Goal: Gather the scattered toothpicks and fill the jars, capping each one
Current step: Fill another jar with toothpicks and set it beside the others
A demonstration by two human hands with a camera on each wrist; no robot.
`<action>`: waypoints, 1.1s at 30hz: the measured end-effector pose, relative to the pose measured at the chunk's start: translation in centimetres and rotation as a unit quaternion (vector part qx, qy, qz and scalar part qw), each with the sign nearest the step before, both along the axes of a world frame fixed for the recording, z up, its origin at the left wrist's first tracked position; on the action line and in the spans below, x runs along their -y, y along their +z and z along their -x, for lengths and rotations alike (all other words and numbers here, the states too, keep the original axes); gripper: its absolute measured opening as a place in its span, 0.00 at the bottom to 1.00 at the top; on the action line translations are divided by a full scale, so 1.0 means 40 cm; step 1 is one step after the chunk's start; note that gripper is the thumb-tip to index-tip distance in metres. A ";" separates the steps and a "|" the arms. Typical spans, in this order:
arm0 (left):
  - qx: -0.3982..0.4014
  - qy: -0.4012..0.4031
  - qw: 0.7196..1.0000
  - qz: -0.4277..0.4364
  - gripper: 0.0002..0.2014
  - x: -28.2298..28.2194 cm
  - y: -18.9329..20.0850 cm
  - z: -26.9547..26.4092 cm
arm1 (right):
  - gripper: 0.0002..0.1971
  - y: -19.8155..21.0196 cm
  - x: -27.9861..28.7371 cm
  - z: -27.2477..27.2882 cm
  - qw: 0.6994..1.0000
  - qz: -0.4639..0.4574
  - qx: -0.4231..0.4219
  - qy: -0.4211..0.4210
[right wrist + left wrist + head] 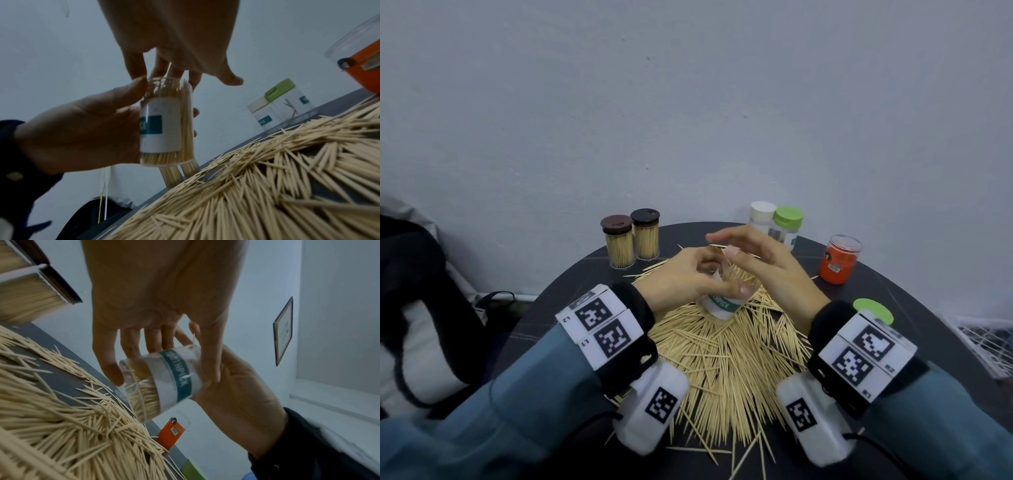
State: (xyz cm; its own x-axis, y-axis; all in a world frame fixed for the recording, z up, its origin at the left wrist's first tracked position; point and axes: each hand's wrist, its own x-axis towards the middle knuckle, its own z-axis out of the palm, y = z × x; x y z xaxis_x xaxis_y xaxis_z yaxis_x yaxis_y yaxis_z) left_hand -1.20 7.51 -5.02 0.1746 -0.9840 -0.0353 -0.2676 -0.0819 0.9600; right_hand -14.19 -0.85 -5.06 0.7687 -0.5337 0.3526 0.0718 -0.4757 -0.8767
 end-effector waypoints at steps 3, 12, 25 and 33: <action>-0.013 -0.006 1.000 0.006 0.17 -0.003 0.001 0.001 | 0.05 -0.002 -0.002 -0.002 1.000 0.015 0.014 -0.014; -0.082 0.092 0.991 0.052 0.26 0.004 0.011 -0.021 | 0.11 0.001 0.024 0.006 0.996 -0.035 0.024 -0.080; 0.095 0.123 0.979 0.130 0.29 0.006 0.001 -0.028 | 0.09 0.001 0.021 0.008 0.988 0.085 -0.009 -0.128; 0.163 0.123 0.967 0.150 0.28 0.005 0.003 -0.026 | 0.02 0.007 0.021 0.014 0.981 0.133 -0.031 -0.138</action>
State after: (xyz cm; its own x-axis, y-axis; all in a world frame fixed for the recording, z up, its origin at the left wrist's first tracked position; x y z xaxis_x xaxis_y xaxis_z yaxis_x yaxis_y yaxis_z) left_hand -0.15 7.33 -4.88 0.3586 -0.8685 0.3421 -0.5674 0.0882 0.8187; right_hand -14.76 -1.69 -4.78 0.6327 -0.6197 0.4644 -0.1417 -0.6822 -0.7173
